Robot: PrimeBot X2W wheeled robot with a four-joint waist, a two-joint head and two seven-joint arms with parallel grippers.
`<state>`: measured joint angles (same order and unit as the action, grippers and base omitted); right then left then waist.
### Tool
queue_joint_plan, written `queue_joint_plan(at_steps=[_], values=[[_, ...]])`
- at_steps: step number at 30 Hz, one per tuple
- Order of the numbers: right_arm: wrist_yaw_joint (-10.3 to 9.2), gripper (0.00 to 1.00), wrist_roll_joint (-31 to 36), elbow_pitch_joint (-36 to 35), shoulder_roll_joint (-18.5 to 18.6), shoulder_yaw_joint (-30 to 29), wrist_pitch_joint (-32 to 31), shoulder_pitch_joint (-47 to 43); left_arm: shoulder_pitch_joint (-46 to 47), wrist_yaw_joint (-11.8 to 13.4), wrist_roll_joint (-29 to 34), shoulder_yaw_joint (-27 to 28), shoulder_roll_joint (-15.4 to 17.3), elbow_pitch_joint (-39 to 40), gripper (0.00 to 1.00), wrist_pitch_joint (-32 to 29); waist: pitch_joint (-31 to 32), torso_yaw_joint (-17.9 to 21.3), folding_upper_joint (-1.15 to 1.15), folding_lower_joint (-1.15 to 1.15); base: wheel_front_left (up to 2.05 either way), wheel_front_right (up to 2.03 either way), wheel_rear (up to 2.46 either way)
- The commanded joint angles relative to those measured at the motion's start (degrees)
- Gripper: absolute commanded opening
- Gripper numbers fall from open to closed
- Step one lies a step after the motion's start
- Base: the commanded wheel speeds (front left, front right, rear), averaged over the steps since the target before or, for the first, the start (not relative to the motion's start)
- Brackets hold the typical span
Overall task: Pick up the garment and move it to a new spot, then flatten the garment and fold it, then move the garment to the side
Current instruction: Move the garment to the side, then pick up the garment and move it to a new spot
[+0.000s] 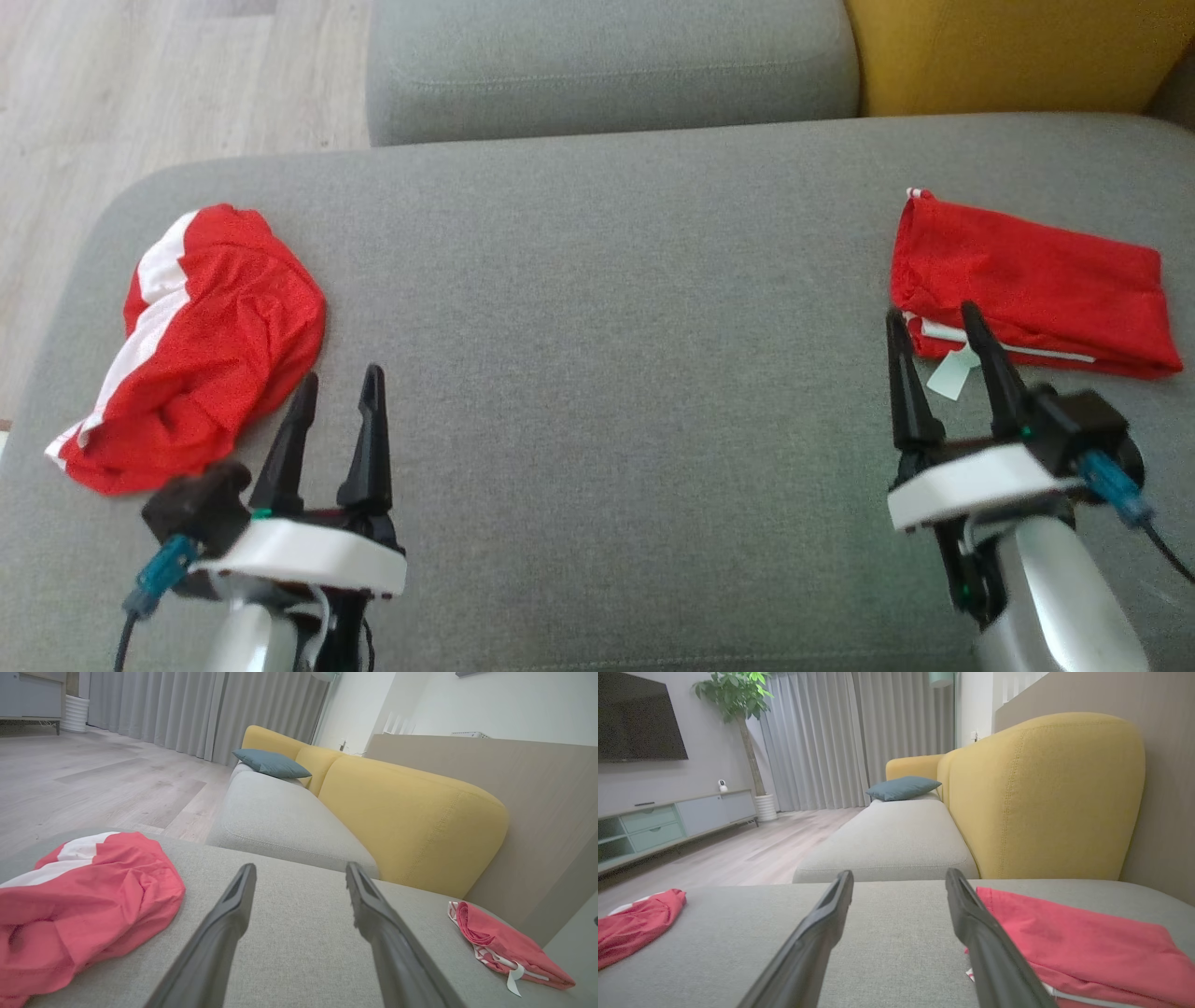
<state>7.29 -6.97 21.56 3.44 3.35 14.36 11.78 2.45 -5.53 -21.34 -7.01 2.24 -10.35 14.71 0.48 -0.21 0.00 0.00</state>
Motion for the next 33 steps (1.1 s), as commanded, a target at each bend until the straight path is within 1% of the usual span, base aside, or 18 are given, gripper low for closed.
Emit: queue_joint_plan(at_steps=[1, 5, 12, 26, 31, 33], values=[[0.20, 1.00, -0.5, -2.6, -0.5, 1.5, 0.6, 1.4, 1.9, 0.2, 0.2, 1.5, 0.6, 2.4, 1.00, 0.3, 0.3, 0.0, 0.00, 0.00, 0.00, 0.00, 0.00], [0.20, 1.00, -2.4, -5.7, -0.5, 1.5, 0.6, -2.5, 0.2, 0.5, 0.6, 1.1, 0.6, 2.5, 1.00, 0.3, 1.0, -0.1, 0.00, 0.00, 0.00, 0.00, 0.00], [0.20, 1.00, -4.7, -7.5, -0.6, 0.6, 0.6, -6.2, -1.5, 1.3, 0.7, 0.2, 0.6, 3.6, 1.00, 0.3, 1.6, -0.3, 0.00, 0.00, 0.00, 0.00, 0.00], [0.20, 1.00, -5.1, -7.1, -0.6, 0.2, 0.6, -6.4, -1.3, 1.4, 1.1, 0.1, 0.6, 4.6, 1.00, 0.3, 1.1, 0.1, 0.00, 0.00, 0.00, 0.00, 0.00], [0.20, 1.00, -5.2, -6.7, -0.6, 0.2, 0.6, -6.4, -1.2, 1.5, 1.2, -0.2, 0.6, 4.3, 1.00, 0.3, 1.0, -0.7, 0.00, 0.00, 0.00, 0.00, 0.00], [0.20, 1.00, -5.3, -6.2, -0.6, 0.3, 0.6, -6.6, -1.0, 1.5, 1.2, -0.1, 0.6, 4.2, 1.00, 0.3, 1.0, -2.1, 0.00, 0.00, 0.00, 0.00, 0.00]])
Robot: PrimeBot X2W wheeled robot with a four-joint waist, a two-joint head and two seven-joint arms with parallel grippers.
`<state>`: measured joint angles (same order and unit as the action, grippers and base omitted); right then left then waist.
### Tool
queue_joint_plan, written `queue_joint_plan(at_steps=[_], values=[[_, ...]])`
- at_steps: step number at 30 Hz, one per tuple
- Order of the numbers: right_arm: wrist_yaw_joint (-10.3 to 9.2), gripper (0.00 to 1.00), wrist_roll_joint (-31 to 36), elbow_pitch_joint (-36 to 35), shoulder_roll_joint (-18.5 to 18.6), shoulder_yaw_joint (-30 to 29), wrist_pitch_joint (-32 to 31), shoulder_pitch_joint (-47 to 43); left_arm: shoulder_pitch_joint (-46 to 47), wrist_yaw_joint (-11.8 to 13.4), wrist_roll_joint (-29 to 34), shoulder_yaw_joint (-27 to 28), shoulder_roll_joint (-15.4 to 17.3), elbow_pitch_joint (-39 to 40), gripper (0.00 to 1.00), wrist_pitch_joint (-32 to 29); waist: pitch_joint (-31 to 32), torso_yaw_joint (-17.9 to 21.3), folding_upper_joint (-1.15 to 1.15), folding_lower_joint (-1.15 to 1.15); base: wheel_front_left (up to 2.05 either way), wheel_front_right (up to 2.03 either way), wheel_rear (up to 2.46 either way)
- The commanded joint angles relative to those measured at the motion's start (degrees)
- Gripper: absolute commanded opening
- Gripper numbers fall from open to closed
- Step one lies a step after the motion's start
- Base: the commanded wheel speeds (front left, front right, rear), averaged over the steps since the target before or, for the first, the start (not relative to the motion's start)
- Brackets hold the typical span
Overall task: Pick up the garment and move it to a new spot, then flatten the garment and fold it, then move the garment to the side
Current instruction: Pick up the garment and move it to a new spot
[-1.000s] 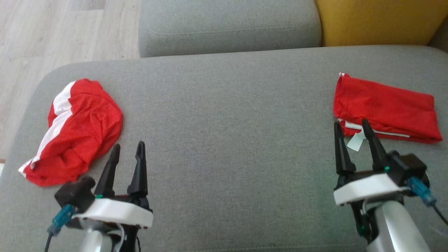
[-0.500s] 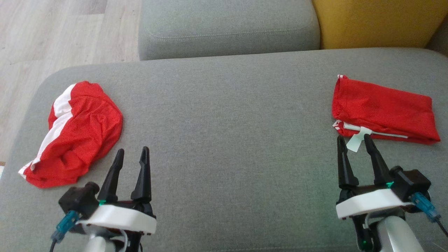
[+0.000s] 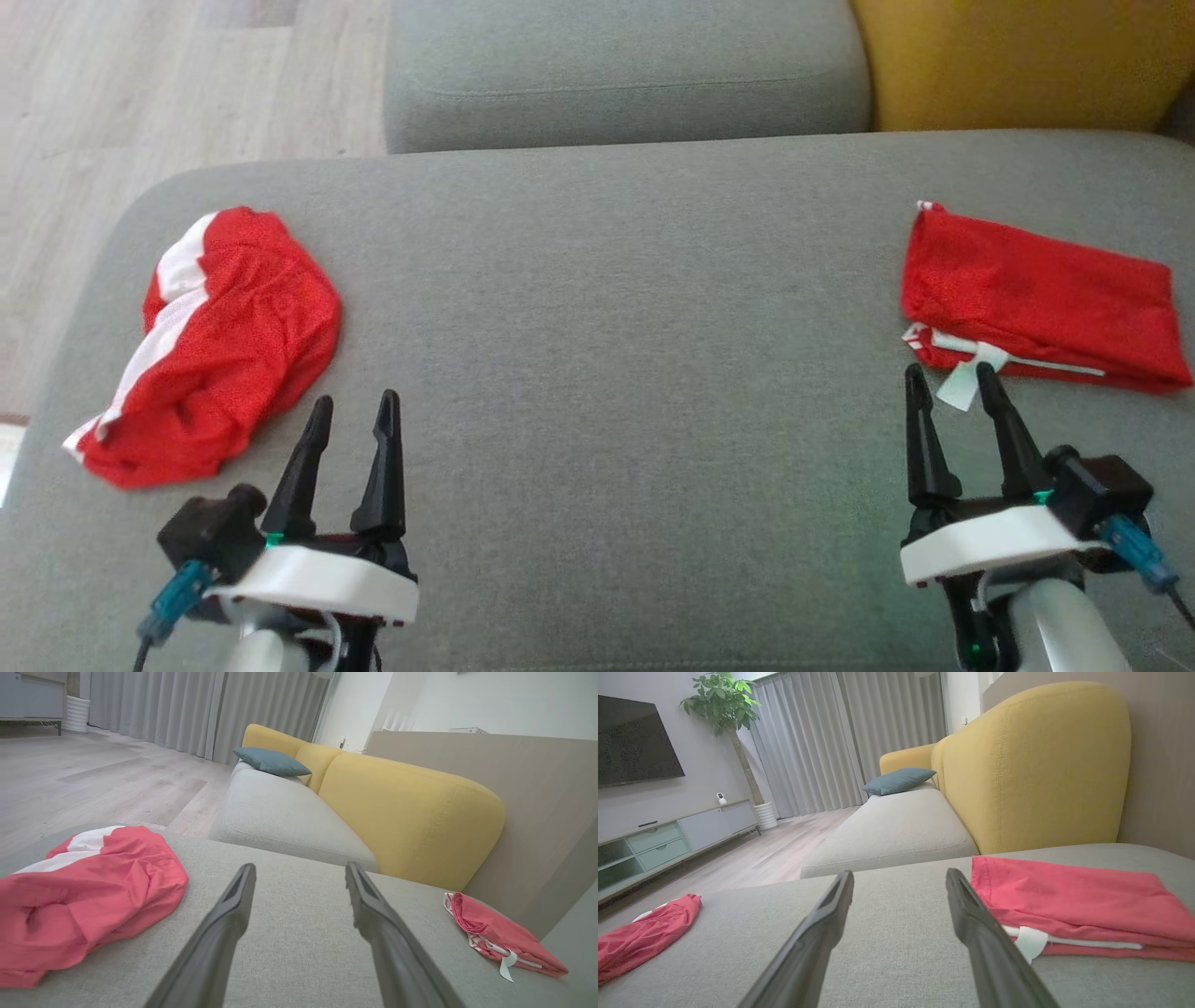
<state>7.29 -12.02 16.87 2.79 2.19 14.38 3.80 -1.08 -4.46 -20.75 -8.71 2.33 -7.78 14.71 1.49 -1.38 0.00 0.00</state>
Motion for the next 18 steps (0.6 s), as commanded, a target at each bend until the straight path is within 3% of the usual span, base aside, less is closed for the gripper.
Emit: queue_joint_plan(at_steps=[1, 7, 18], values=[[0.20, 1.00, -0.3, -1.4, 0.1, 1.5, 0.6, 1.4, 2.6, 0.5, 0.6, 1.7, 0.5, 1.6, 1.00, 0.3, 0.0, -1.5, 0.00, 0.00, 0.00, 0.00, 0.00], [0.20, 1.00, -1.3, -0.5, 0.1, 2.7, 0.6, 1.2, 2.7, 0.5, 0.8, 1.9, 0.5, 1.1, 1.00, 0.3, 0.1, -5.7, 0.00, 0.00, 0.00, 0.00, 0.00], [0.20, 1.00, -4.1, 0.6, 0.1, 6.1, 0.6, 0.4, 2.4, 0.0, 2.0, 4.0, 0.5, 0.7, 1.00, 0.3, 1.0, -18.4, 0.00, 0.00, 0.00, 0.00, 0.00]])
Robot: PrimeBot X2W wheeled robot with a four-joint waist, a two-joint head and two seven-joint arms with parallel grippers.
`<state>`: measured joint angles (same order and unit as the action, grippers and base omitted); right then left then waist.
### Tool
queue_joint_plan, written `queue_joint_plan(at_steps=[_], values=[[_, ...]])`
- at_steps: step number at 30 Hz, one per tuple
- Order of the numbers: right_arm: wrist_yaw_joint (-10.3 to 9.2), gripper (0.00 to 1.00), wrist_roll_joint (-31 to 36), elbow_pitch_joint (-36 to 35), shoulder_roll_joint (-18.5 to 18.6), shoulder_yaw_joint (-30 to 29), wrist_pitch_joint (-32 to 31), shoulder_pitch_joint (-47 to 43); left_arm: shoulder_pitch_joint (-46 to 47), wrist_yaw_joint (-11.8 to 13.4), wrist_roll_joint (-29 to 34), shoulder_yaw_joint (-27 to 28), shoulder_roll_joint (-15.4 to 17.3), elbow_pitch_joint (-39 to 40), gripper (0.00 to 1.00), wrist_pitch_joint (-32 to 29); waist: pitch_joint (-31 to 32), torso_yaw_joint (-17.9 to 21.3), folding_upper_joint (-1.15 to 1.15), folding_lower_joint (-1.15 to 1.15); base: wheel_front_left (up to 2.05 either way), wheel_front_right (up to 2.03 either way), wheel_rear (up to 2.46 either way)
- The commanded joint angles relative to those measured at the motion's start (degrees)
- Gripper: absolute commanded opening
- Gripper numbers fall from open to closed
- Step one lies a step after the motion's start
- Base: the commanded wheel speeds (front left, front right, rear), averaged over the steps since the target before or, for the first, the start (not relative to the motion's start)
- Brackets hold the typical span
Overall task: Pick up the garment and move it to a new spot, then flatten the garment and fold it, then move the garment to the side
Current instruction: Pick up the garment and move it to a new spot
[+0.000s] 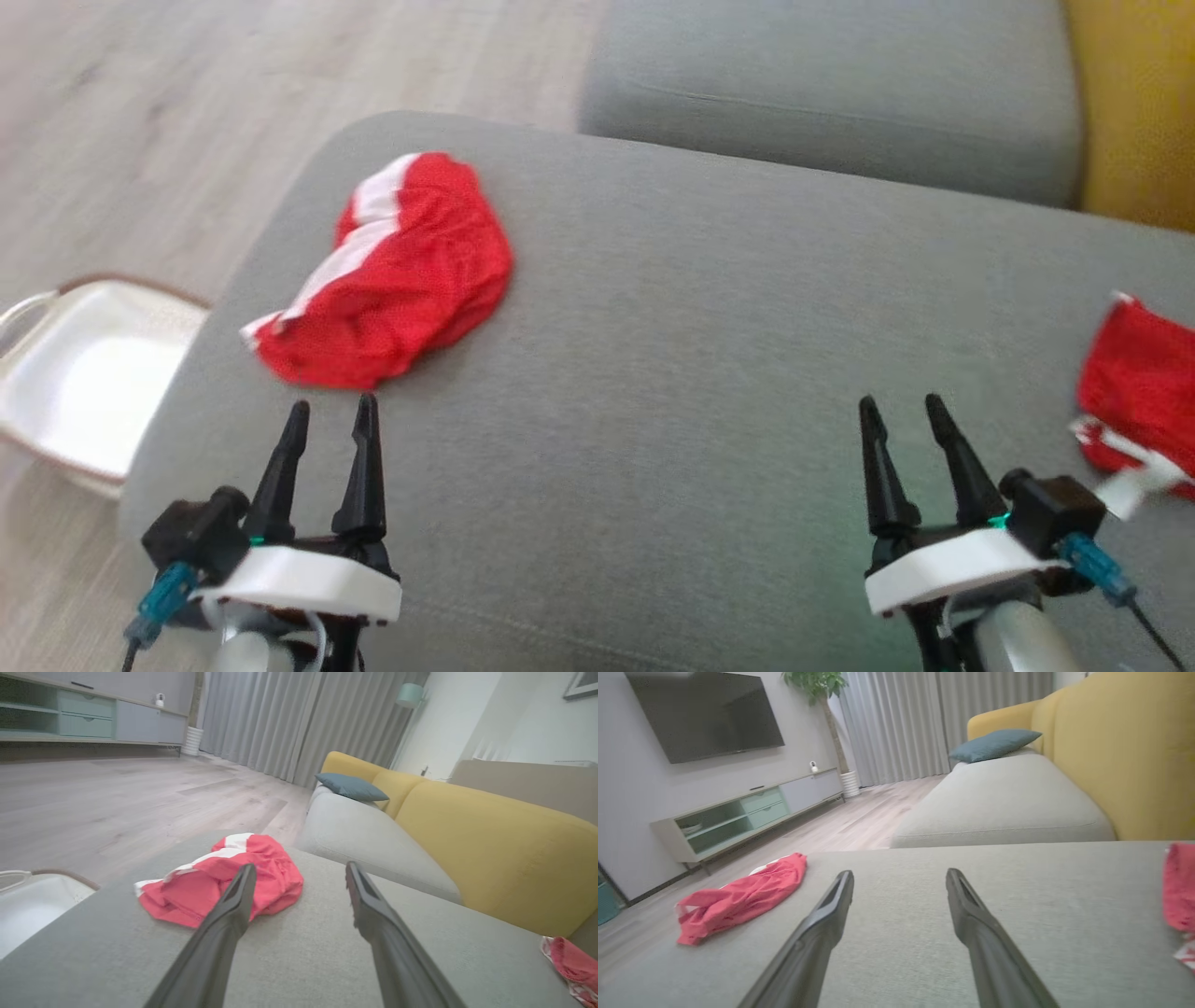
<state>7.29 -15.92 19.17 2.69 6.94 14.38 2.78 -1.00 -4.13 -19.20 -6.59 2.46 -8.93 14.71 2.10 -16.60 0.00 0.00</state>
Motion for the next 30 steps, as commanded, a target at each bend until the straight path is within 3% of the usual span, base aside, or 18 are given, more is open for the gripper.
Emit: queue_joint_plan(at_steps=[1, 10, 20, 30], values=[[0.20, 1.00, -0.4, -1.6, 0.2, 1.8, 0.6, 1.5, 2.3, -0.4, 0.6, 2.1, 0.4, 1.8, 1.00, 0.3, 0.5, -4.2, 0.00, 0.00, 0.00, 0.00, 0.00], [0.20, 1.00, -2.2, -0.5, 0.2, 5.5, 0.6, 2.0, 1.7, -0.9, 1.2, 4.4, 0.4, 1.9, 1.00, 0.3, 0.8, -11.1, 0.00, 0.00, 0.00, 0.00, 0.00], [0.20, 1.00, -2.1, 0.9, 0.2, 8.2, 0.6, 4.5, 1.2, -0.7, 0.4, 6.7, 0.4, 3.5, 1.00, 0.3, -0.8, -12.0, 0.00, 0.00, 0.00, 0.00, 0.00], [0.20, 1.00, 0.7, -0.5, 0.2, 2.6, 0.6, 5.4, 5.7, -2.2, 2.5, 8.6, 0.6, 1.0, 1.00, 0.3, -4.9, -10.4, 0.00, 0.00, 0.00, 0.00, 0.00]])
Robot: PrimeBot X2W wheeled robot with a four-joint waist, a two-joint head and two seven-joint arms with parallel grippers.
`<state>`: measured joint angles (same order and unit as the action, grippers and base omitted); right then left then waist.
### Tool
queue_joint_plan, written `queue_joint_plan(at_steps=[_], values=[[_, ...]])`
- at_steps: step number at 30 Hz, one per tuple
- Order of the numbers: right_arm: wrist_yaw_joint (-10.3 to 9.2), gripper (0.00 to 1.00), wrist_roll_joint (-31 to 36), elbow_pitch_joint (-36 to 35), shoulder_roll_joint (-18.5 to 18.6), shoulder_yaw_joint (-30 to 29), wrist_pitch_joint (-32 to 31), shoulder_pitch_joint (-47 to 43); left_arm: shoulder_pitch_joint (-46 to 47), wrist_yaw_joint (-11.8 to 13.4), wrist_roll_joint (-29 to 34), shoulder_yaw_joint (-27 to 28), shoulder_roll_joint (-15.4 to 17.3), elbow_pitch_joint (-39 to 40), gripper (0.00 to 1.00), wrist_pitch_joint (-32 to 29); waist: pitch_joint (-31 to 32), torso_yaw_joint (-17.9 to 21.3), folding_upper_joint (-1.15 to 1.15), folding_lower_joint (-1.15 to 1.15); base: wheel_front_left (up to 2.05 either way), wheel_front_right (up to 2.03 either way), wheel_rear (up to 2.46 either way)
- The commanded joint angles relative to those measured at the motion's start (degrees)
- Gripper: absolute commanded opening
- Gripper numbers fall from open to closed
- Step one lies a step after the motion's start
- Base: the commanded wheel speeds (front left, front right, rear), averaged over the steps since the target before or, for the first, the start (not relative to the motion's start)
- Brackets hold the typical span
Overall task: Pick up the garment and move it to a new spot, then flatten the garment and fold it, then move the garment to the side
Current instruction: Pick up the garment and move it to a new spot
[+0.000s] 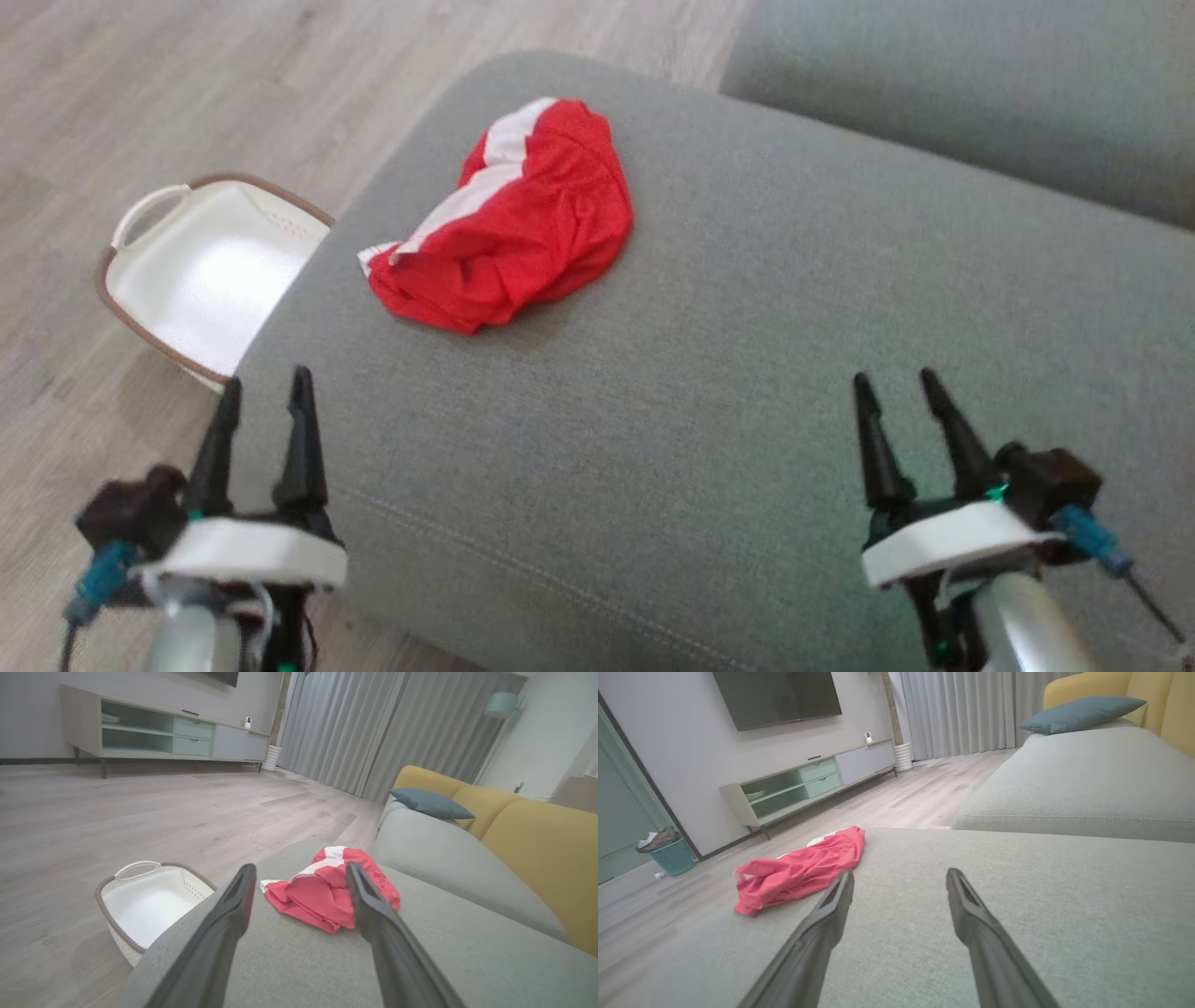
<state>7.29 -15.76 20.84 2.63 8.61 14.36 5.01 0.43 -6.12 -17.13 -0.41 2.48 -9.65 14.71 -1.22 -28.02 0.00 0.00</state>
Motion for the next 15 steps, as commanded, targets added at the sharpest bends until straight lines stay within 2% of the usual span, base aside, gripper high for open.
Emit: queue_joint_plan(at_steps=[1, 7, 10, 15], values=[[0.20, 1.00, 1.0, -2.3, 0.2, -0.1, 0.6, 3.5, 5.4, -0.3, 0.8, 2.8, 0.9, 0.8, 1.00, 0.3, -2.5, 1.5, 0.00, 0.00, 0.00, 0.00, 0.00], [0.20, 1.00, 6.2, -6.0, 0.2, -4.0, -1.2, 6.6, 13.5, -0.9, 0.8, 4.9, 2.5, -4.5, 1.00, 0.3, -8.4, 4.5, 0.00, 0.00, 0.00, 0.00, 0.00], [0.20, 1.00, 9.5, -9.8, 0.2, -6.3, -3.2, 7.3, 18.5, -1.1, 0.5, 3.5, 4.6, -10.0, 1.00, -0.3, -11.2, 5.5, 0.00, 0.00, 0.00, 0.00, 0.00], [0.20, 1.00, 13.2, -18.1, 0.2, -10.1, -7.6, 8.6, 28.2, -1.3, -0.8, -0.4, 9.0, -19.4, 1.00, -4.9, -16.2, 6.9, 0.00, 0.00, 0.00, 0.00, 0.00]])
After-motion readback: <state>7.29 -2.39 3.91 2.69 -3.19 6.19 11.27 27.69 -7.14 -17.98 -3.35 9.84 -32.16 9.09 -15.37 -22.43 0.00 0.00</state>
